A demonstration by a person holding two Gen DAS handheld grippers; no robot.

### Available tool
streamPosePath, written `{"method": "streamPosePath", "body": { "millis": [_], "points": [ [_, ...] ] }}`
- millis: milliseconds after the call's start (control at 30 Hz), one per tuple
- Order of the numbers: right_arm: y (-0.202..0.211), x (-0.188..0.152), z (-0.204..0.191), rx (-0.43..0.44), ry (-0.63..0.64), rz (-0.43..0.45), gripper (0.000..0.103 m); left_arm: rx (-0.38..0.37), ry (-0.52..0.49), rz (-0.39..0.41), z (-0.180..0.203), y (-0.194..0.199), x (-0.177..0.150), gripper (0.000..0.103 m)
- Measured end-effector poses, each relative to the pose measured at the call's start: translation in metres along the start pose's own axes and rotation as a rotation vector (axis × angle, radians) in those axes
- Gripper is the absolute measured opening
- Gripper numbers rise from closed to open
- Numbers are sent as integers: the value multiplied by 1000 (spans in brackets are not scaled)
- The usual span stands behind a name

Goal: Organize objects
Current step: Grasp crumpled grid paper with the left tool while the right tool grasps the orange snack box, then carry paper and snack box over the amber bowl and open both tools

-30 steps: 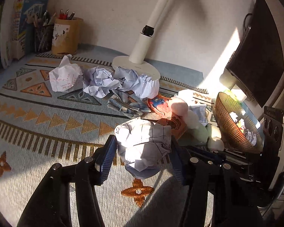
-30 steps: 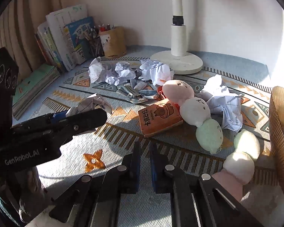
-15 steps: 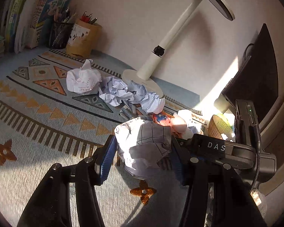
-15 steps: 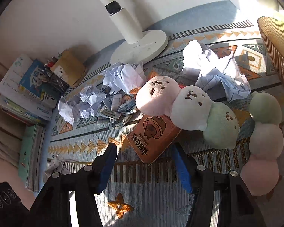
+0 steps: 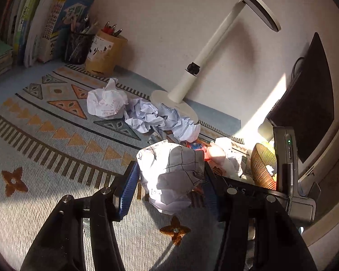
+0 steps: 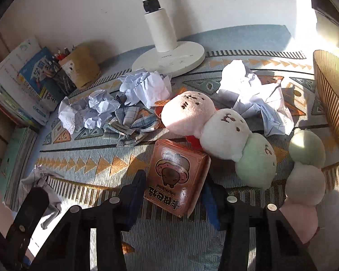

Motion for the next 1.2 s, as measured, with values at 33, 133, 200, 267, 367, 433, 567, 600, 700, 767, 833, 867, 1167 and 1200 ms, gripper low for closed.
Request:
{"method": "streamPosePath", "body": {
  "millis": [33, 133, 200, 267, 367, 433, 567, 600, 700, 767, 833, 867, 1167, 1200],
  "points": [
    [3, -14, -8, 45, 86, -68, 47, -2, -2, -2, 1, 0, 0, 52],
    [19, -48, -16, 24, 300, -161, 47, -36, -34, -39, 9, -5, -5, 52],
    [30, -52, -9, 24, 298, -166, 48, -34, -67, -48, 15, -8, -8, 52],
    [41, -50, 6, 48, 190, -118, 62, -26, -100, -48, 21, -8, -11, 52],
    [55, -56, 15, 146, 14, -47, 69, -29, -141, -55, 28, -8, -15, 53],
    [58, -63, 10, 208, -100, 8, 71, -15, -159, -55, 30, -9, -16, 53],
    [43, -66, 2, 72, -127, 49, 72, 7, -180, -55, 32, -11, -17, 53],
    [41, -62, 1, -2, -89, 64, 72, 13, -178, -52, 31, -11, -17, 53],
    [26, -52, -4, -155, -17, 58, 72, 18, -164, -47, 28, -10, -15, 53],
    [15, -46, -6, -205, 0, 50, 70, 20, -156, -52, 27, -11, -15, 53],
    [11, -40, -8, -241, 23, 71, 59, 24, -157, -55, 27, -12, -15, 53],
    [10, -39, -8, -260, 35, 78, 46, 26, -160, -56, 27, -12, -16, 53],
    [61, -37, -8, -159, 16, 246, 40, 72, -238, -40, 41, -10, -20, 52],
    [72, -35, -6, -169, 10, 269, 40, 84, -257, -33, 46, -8, -21, 52]
  ]
}}
Point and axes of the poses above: each gripper's, at about its wrist camera, not at the fingertips, and y roughly against the way its jaws point, z to its right, x to its top, the point moved 9 cm from there along -y, roughly the way its jaws point, and after that the axes turned 12 degrees about x, right-handed, at the moved point
